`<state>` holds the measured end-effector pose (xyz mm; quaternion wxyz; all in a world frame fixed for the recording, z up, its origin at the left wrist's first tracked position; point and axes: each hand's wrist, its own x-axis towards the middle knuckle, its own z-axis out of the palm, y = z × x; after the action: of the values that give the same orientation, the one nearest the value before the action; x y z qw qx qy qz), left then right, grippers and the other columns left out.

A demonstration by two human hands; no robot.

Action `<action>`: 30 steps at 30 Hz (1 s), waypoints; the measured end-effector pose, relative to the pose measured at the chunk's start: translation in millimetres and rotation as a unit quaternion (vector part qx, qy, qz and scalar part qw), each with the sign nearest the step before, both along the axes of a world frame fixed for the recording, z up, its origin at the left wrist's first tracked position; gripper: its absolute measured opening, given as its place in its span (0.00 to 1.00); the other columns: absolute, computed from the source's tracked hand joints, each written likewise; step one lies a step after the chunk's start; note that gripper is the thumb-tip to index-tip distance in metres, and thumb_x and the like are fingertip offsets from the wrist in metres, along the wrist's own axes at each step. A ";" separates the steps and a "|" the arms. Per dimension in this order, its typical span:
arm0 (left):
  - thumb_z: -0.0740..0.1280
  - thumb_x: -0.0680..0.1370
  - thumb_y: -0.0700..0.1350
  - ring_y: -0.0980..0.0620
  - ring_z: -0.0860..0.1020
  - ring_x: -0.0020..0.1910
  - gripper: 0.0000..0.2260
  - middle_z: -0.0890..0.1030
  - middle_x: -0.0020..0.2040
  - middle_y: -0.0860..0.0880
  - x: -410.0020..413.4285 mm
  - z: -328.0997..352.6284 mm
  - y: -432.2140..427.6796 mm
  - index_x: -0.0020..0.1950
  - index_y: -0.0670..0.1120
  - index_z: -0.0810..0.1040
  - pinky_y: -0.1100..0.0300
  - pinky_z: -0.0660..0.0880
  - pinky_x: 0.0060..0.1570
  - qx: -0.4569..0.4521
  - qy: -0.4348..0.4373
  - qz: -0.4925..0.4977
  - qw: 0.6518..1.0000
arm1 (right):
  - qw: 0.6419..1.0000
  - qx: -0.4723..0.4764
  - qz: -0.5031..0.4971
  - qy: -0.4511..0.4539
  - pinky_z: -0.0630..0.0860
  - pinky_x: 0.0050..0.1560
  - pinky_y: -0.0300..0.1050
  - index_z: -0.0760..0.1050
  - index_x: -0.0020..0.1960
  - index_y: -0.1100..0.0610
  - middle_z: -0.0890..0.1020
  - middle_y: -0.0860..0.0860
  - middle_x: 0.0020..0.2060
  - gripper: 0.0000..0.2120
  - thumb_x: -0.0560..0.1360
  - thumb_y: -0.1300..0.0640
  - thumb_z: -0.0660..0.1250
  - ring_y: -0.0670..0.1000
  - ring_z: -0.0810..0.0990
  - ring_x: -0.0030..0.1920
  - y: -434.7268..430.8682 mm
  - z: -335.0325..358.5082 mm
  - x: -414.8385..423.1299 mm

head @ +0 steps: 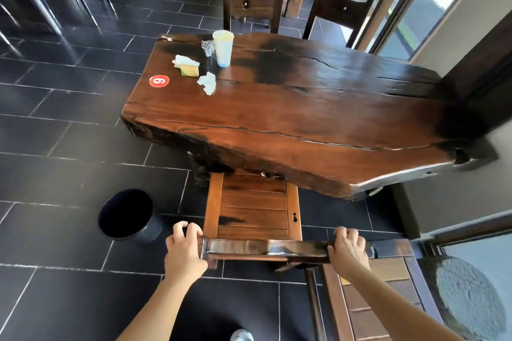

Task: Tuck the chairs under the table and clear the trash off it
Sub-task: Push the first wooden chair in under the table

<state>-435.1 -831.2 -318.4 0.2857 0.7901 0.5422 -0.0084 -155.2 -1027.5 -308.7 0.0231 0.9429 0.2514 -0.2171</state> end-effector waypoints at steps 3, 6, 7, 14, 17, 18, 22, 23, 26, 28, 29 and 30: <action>0.74 0.63 0.37 0.46 0.65 0.58 0.25 0.61 0.60 0.50 -1.3 2.0 2.2 0.53 0.51 0.65 0.55 0.76 0.42 -0.010 0.007 -0.003 1.000 | 1.000 0.007 0.001 0.003 0.71 0.61 0.56 0.60 0.66 0.53 0.64 0.53 0.64 0.21 0.77 0.52 0.62 0.57 0.64 0.65 -1.4 1.0 -1.8; 0.75 0.64 0.39 0.47 0.66 0.57 0.26 0.63 0.57 0.49 -0.2 4.3 5.7 0.54 0.51 0.64 0.55 0.77 0.43 -0.020 0.018 -0.010 1.000 | 1.000 -0.008 -0.005 -0.004 0.69 0.63 0.58 0.60 0.67 0.51 0.61 0.53 0.67 0.20 0.77 0.55 0.61 0.57 0.61 0.67 1.4 1.7 -3.3; 0.76 0.63 0.40 0.47 0.67 0.57 0.27 0.64 0.57 0.49 -0.7 5.0 6.6 0.54 0.51 0.64 0.55 0.78 0.43 -0.022 0.019 -0.018 0.999 | 1.000 -0.012 -0.014 -0.008 0.68 0.63 0.60 0.60 0.67 0.50 0.60 0.52 0.68 0.20 0.77 0.56 0.61 0.56 0.59 0.68 3.4 1.0 -3.9; 0.71 0.69 0.38 0.50 0.71 0.60 0.28 0.70 0.60 0.52 -20.5 10.3 31.2 0.64 0.51 0.62 0.49 0.70 0.60 0.098 0.116 -0.236 0.960 | 0.997 0.002 -0.078 -0.004 0.65 0.65 0.70 0.61 0.68 0.46 0.46 0.50 0.75 0.23 0.77 0.59 0.63 0.59 0.42 0.75 6.8 -9.0 -7.8; 0.70 0.69 0.39 0.51 0.73 0.58 0.23 0.74 0.56 0.53 -24.3 12.2 43.9 0.60 0.50 0.65 0.52 0.65 0.67 0.070 0.080 -0.284 0.953 | 0.994 -0.026 -0.104 0.011 0.60 0.68 0.69 0.57 0.70 0.43 0.40 0.49 0.76 0.28 0.77 0.63 0.60 0.63 0.38 0.75 10.0 -11.5 -9.6; 0.69 0.70 0.39 0.50 0.73 0.57 0.21 0.75 0.54 0.52 -25.3 13.0 46.1 0.59 0.49 0.66 0.53 0.64 0.68 0.064 0.067 -0.292 0.952 | 0.993 -0.033 -0.109 0.014 0.60 0.68 0.68 0.57 0.70 0.43 0.40 0.50 0.76 0.28 0.76 0.65 0.59 0.65 0.40 0.75 10.8 -11.1 -9.8; 0.68 0.71 0.39 0.47 0.71 0.63 0.20 0.75 0.56 0.51 -26.1 21.0 54.6 0.60 0.46 0.66 0.56 0.63 0.70 0.032 0.080 -0.330 0.940 | 0.989 -0.054 -0.137 0.015 0.69 0.64 0.61 0.59 0.68 0.50 0.57 0.57 0.70 0.24 0.75 0.64 0.60 0.66 0.58 0.69 18.3 -5.5 -9.9; 0.68 0.70 0.38 0.46 0.72 0.61 0.19 0.75 0.53 0.51 -25.6 21.3 56.9 0.58 0.45 0.66 0.55 0.63 0.70 0.029 0.084 -0.347 0.934 | 0.987 -0.057 -0.149 0.013 0.69 0.63 0.60 0.60 0.67 0.53 0.60 0.57 0.67 0.22 0.75 0.63 0.60 0.66 0.60 0.67 21.0 -4.4 -11.1; 0.68 0.68 0.39 0.45 0.74 0.55 0.19 0.74 0.51 0.49 -24.6 21.2 66.6 0.56 0.46 0.65 0.53 0.70 0.63 0.030 0.097 -0.383 0.918 | 0.982 -0.058 -0.177 0.007 0.70 0.63 0.58 0.61 0.64 0.54 0.61 0.57 0.66 0.21 0.74 0.63 0.62 0.65 0.60 0.66 27.3 -7.1 -17.0; 0.67 0.69 0.40 0.45 0.74 0.54 0.22 0.74 0.54 0.48 -23.9 23.4 68.7 0.60 0.46 0.64 0.54 0.72 0.56 0.032 0.112 -0.406 0.907 | 0.980 -0.068 -0.189 0.008 0.69 0.64 0.59 0.62 0.66 0.52 0.60 0.57 0.67 0.22 0.74 0.64 0.62 0.65 0.58 0.68 31.2 -6.2 -19.6; 0.67 0.69 0.40 0.45 0.74 0.54 0.23 0.74 0.56 0.48 -24.5 23.8 68.8 0.62 0.46 0.64 0.55 0.71 0.53 0.036 0.122 -0.417 0.900 | 0.978 -0.073 -0.197 0.008 0.69 0.64 0.60 0.62 0.67 0.52 0.59 0.57 0.68 0.24 0.73 0.64 0.62 0.65 0.57 0.68 33.2 -5.5 -20.7; 0.66 0.70 0.40 0.45 0.75 0.53 0.24 0.73 0.57 0.48 -25.1 24.1 69.5 0.63 0.46 0.63 0.55 0.71 0.51 0.040 0.124 -0.422 0.897 | 0.975 -0.072 -0.209 0.009 0.69 0.64 0.60 0.62 0.68 0.51 0.58 0.57 0.69 0.25 0.73 0.64 0.62 0.65 0.56 0.69 35.2 -5.3 -23.2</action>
<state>-460.2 -761.7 -294.3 0.1533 0.9482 0.1885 -0.2046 -178.3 -992.2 -313.9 0.0433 0.9685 0.0325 -0.2432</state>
